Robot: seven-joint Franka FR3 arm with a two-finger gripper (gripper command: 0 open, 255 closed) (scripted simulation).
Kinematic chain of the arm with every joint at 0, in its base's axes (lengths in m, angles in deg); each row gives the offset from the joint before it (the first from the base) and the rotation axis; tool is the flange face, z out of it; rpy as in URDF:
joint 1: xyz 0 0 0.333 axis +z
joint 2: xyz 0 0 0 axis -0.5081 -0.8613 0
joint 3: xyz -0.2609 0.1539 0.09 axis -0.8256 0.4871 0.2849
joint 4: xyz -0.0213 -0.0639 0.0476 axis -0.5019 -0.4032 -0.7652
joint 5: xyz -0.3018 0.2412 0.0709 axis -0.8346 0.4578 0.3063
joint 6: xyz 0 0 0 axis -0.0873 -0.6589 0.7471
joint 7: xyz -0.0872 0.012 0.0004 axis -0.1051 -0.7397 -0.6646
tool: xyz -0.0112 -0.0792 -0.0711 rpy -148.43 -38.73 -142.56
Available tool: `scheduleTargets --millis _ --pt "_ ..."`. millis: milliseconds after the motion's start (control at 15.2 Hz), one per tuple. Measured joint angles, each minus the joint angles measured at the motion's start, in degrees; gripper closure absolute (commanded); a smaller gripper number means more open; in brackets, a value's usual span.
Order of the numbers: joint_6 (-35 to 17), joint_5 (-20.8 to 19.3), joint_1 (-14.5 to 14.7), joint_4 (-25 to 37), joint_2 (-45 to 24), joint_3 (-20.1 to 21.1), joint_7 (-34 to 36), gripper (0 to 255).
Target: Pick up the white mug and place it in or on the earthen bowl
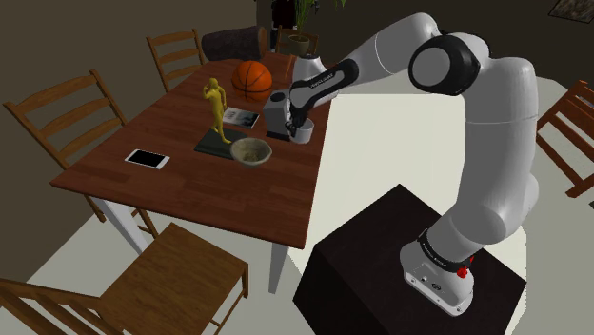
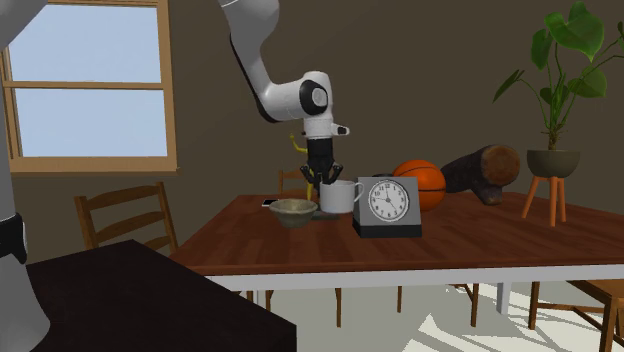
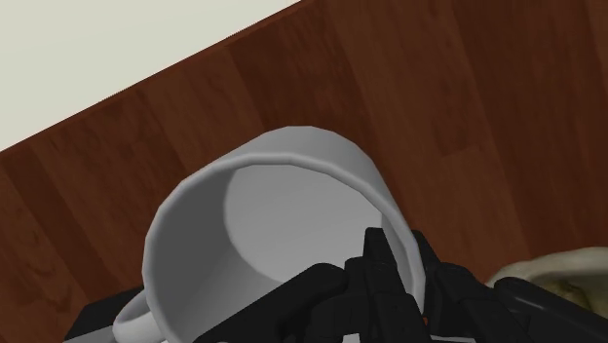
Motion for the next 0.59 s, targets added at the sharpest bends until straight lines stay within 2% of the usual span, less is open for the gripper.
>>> scheduleTargets --millis 594 --pt "4.97 0.58 -0.3 0.6 4.38 0.37 -0.58 255"
